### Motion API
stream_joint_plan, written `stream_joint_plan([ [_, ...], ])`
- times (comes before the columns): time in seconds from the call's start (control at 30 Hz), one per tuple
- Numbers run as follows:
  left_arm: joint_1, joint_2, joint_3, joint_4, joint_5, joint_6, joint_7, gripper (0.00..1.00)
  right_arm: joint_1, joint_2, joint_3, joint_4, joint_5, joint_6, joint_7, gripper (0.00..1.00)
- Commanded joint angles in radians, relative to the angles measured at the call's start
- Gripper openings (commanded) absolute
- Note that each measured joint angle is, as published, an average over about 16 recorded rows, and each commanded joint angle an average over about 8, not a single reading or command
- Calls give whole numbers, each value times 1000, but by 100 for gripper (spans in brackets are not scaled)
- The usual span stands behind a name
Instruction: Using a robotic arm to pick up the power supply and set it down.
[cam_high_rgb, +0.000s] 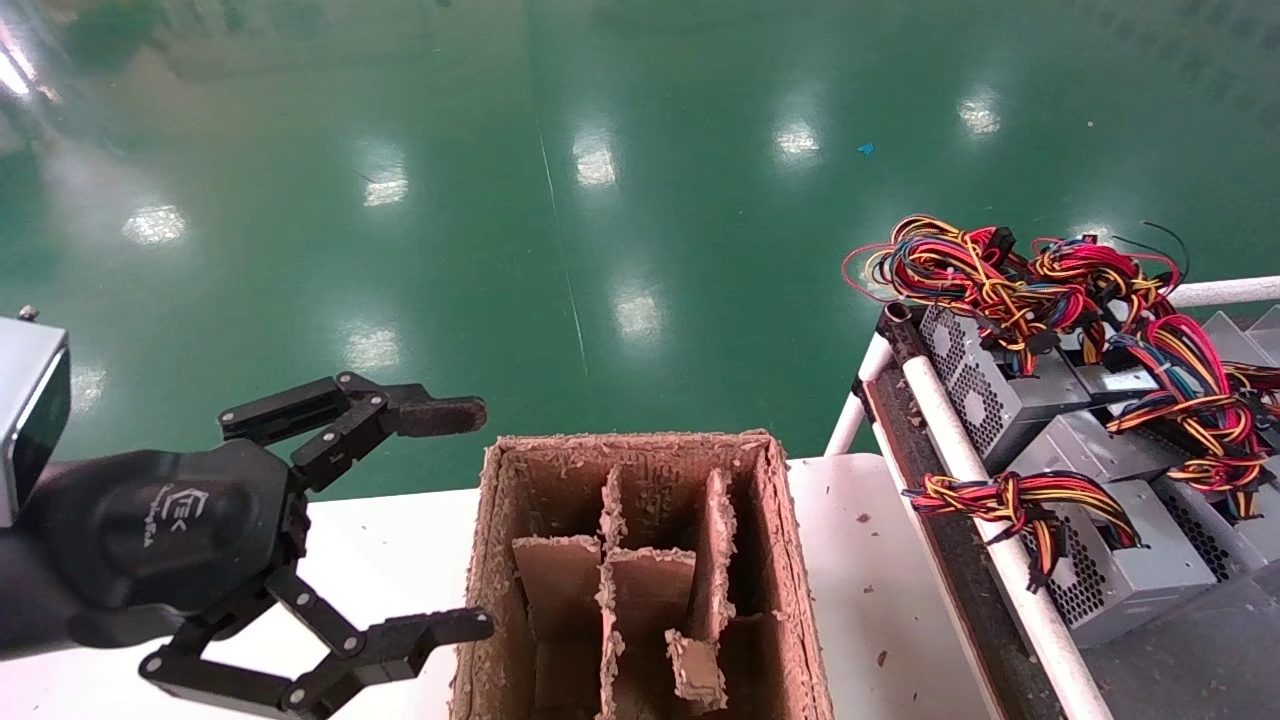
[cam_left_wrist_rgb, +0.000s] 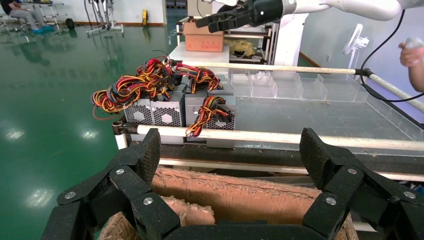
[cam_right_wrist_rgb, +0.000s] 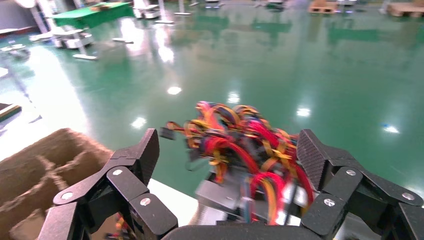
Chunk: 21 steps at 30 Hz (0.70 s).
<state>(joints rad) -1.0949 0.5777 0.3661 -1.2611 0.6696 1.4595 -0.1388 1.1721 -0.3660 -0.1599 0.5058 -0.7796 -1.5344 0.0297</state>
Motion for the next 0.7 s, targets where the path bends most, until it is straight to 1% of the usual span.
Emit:
stream_joint_plan([
  [0.03, 0, 0, 0, 0, 0, 0, 0, 100, -4, -10, -5, 32, 2, 2, 6, 100],
  [0.7, 0, 0, 0, 0, 0, 0, 0, 100, -44, -111, -54, 353, 22, 18, 72, 100],
])
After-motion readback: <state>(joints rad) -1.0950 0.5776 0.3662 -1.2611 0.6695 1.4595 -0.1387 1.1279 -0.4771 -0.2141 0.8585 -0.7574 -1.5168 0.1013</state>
